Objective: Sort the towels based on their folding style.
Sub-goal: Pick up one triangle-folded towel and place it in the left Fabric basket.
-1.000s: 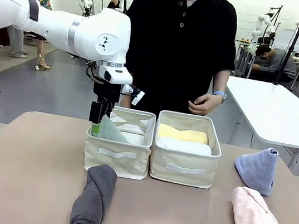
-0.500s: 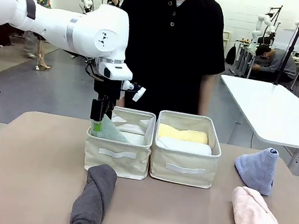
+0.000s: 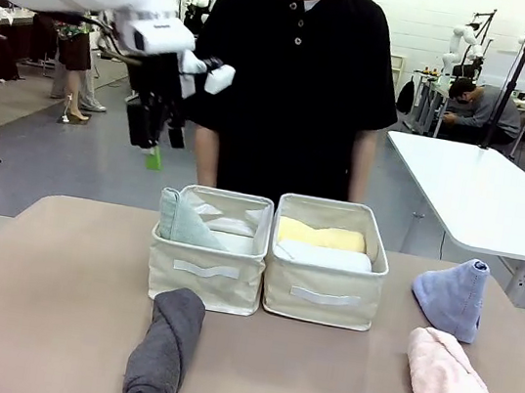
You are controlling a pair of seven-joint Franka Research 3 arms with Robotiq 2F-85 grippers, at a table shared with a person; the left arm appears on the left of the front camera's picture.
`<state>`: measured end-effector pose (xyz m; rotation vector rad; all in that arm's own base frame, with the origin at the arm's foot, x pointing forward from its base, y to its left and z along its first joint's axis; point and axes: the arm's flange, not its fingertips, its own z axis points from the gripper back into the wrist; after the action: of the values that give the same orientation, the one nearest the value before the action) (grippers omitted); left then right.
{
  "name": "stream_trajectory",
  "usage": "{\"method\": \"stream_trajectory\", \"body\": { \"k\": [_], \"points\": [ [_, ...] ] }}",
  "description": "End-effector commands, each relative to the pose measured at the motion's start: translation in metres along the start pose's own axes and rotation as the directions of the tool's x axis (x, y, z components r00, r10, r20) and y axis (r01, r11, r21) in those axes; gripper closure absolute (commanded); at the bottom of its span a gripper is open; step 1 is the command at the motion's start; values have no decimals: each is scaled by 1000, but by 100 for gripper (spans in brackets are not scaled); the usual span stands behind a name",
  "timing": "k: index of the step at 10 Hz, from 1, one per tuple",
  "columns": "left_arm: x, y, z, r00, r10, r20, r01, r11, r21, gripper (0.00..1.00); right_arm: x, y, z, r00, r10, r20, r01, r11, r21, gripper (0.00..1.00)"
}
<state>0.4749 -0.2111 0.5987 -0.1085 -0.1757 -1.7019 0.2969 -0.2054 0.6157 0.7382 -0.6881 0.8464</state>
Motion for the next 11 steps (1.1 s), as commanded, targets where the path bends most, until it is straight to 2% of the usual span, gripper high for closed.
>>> {"method": "stream_trajectory", "body": {
  "k": [1,2,3,9,10,11],
  "points": [
    [-18,-23,-2,997,56,48,-58,998,40,0,2,-1,1,999,16,32,-16,1000,11,0],
    [-20,-18,-4,989,142,39,-143,989,32,0,2,-1,1,999,16,32,-16,1000,11,0],
    [-11,-10,11,1000,25,17,-25,1000,19,0,2,-1,1,999,16,32,-16,1000,11,0],
    [-9,-14,7,999,42,22,-42,999,12,0,2,-1,1,999,16,32,-16,1000,11,0],
    [-19,-23,19,997,67,24,-69,991,117,0,2,-1,1,999,16,32,-16,1000,11,0],
    [-33,-41,34,984,179,11,-176,950,257,0,2,-1,1,999,16,32,-16,1000,11,0]
  ]
}}
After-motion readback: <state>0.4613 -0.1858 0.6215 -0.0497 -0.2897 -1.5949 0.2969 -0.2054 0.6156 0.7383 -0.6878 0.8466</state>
